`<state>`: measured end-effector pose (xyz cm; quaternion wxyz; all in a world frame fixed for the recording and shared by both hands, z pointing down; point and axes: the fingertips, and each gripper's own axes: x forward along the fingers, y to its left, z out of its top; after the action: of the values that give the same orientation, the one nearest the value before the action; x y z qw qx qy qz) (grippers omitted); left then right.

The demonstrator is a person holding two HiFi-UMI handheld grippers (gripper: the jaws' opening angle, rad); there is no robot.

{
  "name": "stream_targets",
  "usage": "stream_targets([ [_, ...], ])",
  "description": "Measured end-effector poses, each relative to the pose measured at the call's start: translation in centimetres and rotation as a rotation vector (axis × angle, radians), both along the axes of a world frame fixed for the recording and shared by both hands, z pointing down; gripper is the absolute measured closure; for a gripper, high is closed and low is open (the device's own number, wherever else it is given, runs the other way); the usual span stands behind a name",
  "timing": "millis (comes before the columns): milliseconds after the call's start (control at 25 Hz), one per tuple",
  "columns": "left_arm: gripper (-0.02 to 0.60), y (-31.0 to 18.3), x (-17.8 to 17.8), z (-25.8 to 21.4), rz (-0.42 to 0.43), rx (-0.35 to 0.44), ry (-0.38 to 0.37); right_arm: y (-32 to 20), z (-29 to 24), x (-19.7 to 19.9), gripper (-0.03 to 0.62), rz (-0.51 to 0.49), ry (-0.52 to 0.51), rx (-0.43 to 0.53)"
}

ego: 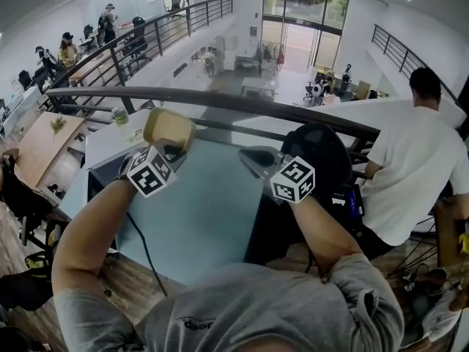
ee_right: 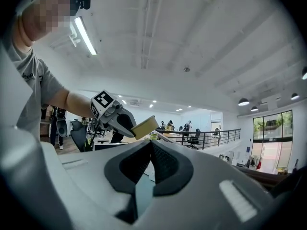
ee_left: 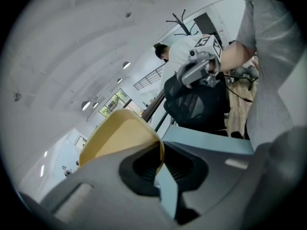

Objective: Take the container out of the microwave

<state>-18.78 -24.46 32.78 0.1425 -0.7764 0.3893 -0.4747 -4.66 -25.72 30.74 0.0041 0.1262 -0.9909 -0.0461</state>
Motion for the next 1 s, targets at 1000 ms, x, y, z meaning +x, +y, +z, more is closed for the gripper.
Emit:
stream_targets([
  [1000,0.548,-11.2,3.9,8.4,0.066,-0.112,0.002,-8.0,4.7,2.8,0.588,0.161,0.002,-0.047],
])
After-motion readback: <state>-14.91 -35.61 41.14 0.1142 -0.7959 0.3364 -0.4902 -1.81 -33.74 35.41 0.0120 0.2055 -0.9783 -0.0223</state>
